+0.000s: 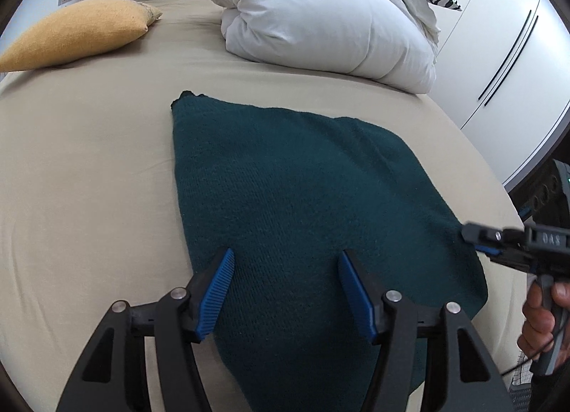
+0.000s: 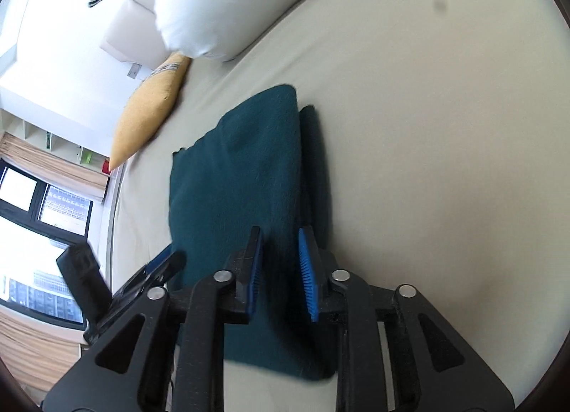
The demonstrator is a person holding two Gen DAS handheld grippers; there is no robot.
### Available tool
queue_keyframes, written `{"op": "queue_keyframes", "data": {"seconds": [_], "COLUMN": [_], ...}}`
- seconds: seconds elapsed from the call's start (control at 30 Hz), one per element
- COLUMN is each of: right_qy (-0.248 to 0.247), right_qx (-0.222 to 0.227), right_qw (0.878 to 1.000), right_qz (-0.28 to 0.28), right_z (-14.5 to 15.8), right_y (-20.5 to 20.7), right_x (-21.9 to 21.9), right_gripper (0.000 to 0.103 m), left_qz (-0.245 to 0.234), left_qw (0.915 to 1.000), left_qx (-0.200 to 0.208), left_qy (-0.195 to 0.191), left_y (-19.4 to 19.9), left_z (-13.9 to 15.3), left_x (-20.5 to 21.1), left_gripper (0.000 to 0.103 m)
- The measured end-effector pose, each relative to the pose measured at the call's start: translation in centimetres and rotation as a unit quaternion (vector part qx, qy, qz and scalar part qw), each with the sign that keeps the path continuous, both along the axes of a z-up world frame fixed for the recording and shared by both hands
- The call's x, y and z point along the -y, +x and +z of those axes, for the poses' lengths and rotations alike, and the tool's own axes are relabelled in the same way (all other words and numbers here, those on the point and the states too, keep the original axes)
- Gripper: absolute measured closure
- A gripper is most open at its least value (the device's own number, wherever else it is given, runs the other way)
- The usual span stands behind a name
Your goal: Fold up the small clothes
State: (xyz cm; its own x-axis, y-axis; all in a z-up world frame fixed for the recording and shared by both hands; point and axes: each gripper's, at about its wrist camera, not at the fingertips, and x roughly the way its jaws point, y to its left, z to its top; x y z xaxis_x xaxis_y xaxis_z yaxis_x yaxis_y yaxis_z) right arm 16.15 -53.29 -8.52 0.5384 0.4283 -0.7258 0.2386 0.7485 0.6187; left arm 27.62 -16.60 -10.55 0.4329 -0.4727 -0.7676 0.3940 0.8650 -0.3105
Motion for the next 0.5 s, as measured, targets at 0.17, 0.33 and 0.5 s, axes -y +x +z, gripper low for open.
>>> {"op": "queue_keyframes", "data": {"seconds": [0.17,0.33,0.5], "right_qy": [-0.038,0.000,-0.005], "right_qx": [-0.019,-0.026,-0.003], "right_qw": [0.999,1.000,1.000], "right_qz": [0.023,0.009,0.009], "right_z": [-0.2,-3.2,-5.0], "right_y": [-3.5,-6.5,-7.7], "right_x": [-1.1,-0.7,-1.6], "right_gripper": [0.089,0.098,0.098], "left_qz": [-0.007,-0.019,-0.023], "left_qw": [0.9999,0.9992,0.9988], "left_qx": [0.003,0.017,0.028], "left_qy": [0.011,0.031,0.033], "left_y": [-0.2,-0.7,-0.9], "left_z": [0.0,-0.4,-0.8], "left_x": [0.1,0.3,0.0], "left_gripper": [0.039,0.038,0.038]}}
